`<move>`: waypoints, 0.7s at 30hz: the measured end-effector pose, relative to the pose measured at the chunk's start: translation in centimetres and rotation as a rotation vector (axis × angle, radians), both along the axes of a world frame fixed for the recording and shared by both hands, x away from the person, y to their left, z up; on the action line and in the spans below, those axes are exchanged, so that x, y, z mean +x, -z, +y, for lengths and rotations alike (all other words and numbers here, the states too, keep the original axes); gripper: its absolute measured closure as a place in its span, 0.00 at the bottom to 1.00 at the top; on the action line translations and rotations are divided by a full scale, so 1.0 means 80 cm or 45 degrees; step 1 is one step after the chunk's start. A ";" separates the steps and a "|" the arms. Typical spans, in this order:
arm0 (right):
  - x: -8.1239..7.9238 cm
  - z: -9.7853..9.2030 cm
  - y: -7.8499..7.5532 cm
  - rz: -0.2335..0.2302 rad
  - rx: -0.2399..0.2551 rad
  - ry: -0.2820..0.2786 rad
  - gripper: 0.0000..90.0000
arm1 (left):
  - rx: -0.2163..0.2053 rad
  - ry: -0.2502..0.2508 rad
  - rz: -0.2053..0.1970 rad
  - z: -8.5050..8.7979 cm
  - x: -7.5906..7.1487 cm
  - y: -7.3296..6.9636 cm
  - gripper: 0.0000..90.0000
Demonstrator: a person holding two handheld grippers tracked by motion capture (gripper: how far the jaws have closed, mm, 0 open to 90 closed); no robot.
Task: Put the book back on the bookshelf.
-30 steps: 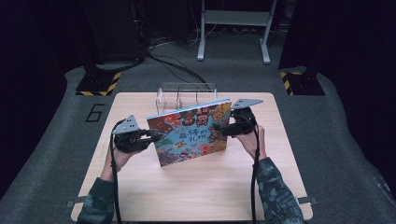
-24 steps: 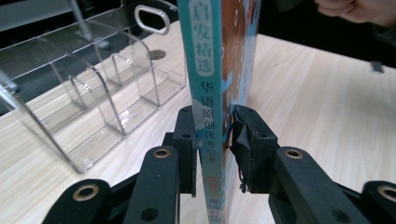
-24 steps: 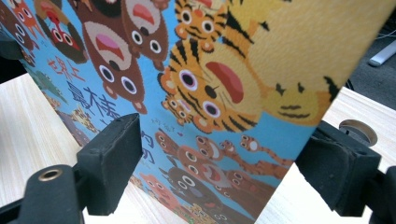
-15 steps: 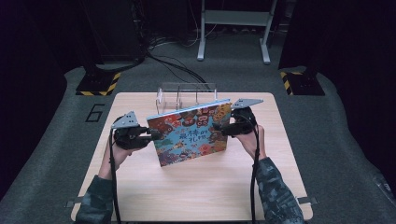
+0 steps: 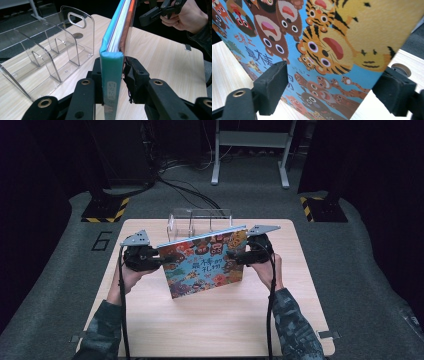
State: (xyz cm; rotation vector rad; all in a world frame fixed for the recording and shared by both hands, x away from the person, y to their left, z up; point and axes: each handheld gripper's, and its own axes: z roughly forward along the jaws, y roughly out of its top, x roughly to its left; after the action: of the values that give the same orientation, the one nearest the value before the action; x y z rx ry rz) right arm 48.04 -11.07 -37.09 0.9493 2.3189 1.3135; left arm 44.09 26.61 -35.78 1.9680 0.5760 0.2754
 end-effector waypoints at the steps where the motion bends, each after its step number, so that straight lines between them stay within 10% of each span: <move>1: 0.000 0.002 0.000 -0.003 0.003 0.006 0.15 | -0.016 0.003 0.003 -0.001 0.000 0.000 0.78; 21: -0.002 0.020 -0.007 -0.020 -0.042 0.035 0.03 | 0.030 0.090 -0.008 -0.030 0.008 -0.013 0.81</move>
State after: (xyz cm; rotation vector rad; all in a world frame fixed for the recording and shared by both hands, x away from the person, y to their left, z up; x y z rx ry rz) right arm 47.85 -9.48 -36.55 0.9541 2.3000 1.2639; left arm 44.77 24.18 -34.72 2.0047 0.5003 0.2457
